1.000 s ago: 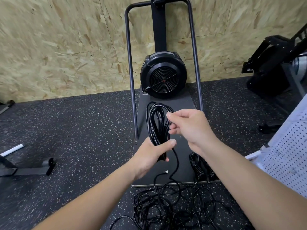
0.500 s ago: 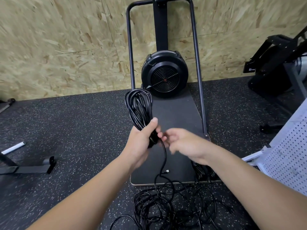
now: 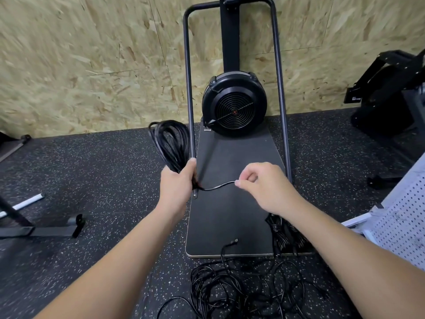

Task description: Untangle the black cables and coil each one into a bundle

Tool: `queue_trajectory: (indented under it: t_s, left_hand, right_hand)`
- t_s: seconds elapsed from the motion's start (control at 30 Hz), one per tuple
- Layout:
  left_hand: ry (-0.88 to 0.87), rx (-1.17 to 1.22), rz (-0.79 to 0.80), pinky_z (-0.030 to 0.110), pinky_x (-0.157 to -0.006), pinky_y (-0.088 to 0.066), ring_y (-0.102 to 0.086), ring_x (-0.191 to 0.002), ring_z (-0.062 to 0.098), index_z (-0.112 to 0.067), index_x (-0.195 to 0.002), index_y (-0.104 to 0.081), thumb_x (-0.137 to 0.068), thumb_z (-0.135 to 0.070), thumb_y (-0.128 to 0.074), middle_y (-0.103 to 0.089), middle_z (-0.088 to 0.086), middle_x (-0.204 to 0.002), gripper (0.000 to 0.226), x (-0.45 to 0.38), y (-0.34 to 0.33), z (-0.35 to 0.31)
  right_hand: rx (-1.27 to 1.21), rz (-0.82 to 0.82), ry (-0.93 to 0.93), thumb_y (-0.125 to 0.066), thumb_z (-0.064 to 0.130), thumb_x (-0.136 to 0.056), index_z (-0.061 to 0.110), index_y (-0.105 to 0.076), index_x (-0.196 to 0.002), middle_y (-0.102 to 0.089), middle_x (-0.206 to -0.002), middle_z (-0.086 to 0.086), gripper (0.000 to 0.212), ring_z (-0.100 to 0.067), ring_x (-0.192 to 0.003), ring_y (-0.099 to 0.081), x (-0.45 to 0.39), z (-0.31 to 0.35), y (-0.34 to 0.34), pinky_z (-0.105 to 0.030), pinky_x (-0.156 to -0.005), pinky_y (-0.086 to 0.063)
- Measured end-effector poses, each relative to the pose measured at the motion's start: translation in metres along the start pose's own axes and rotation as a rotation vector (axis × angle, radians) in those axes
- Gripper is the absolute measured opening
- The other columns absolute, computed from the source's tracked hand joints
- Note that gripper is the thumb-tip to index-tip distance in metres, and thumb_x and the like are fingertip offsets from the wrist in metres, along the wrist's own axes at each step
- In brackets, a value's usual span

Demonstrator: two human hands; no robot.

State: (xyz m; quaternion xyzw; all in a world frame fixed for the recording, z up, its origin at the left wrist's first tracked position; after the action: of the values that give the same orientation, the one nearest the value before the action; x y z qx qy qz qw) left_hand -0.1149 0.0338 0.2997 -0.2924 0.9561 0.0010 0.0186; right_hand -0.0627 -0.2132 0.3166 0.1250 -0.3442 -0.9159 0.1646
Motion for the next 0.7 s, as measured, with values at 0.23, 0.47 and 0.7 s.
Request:
queue_trajectory:
  t_s: [0.23, 0.47, 0.7]
  left_hand:
    - [0.319, -0.023, 0.527, 0.024, -0.057, -0.043, -0.049, -0.064, 0.013, -0.025, -0.095, -0.062, -0.089, -0.075, -0.075, -0.056, -0.001, -0.082, 0.051, 0.039, -0.039, 0.020]
    - [0.232, -0.154, 0.657, 0.029, -0.058, -0.045, -0.047, -0.067, 0.017, -0.030, -0.089, -0.069, -0.098, -0.028, -0.080, -0.051, 0.005, -0.081, 0.014, 0.063, -0.069, 0.027]
    - [0.230, 0.191, 0.276, 0.026, -0.053, -0.044, -0.051, -0.063, 0.013, -0.022, -0.090, -0.061, -0.106, -0.028, -0.071, -0.056, 0.001, -0.078, 0.020, 0.029, -0.047, 0.006]
  right_hand:
    - [-0.142, 0.028, 0.077, -0.075, 0.051, -0.101, 0.027, -0.075, -0.082, -0.065, -0.062, 0.005, 0.030, -0.002, -0.054, -0.052, 0.003, 0.022, 0.011, -0.024, -0.058, -0.038]
    - [-0.704, 0.125, -0.171, -0.087, 0.037, -0.094, 0.009, -0.075, -0.083, -0.059, -0.065, -0.003, 0.032, -0.016, -0.059, -0.051, 0.009, 0.021, -0.001, -0.033, -0.065, -0.049]
    - [-0.639, 0.291, -0.227, -0.090, 0.015, -0.090, 0.003, -0.068, -0.118, -0.082, -0.097, -0.006, 0.037, -0.015, -0.091, -0.074, 0.013, -0.011, -0.020, -0.036, -0.101, -0.058]
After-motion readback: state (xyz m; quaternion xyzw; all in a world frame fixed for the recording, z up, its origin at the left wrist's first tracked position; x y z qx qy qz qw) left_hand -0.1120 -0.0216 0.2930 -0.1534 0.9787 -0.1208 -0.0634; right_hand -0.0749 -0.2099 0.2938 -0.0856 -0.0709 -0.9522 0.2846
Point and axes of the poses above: each hand's wrist, its own x-axis away from the middle knuckle, its own y-axis out of the back of the hand, z = x × y, the point moved 5 cm from there along -x, towards the middle knuckle
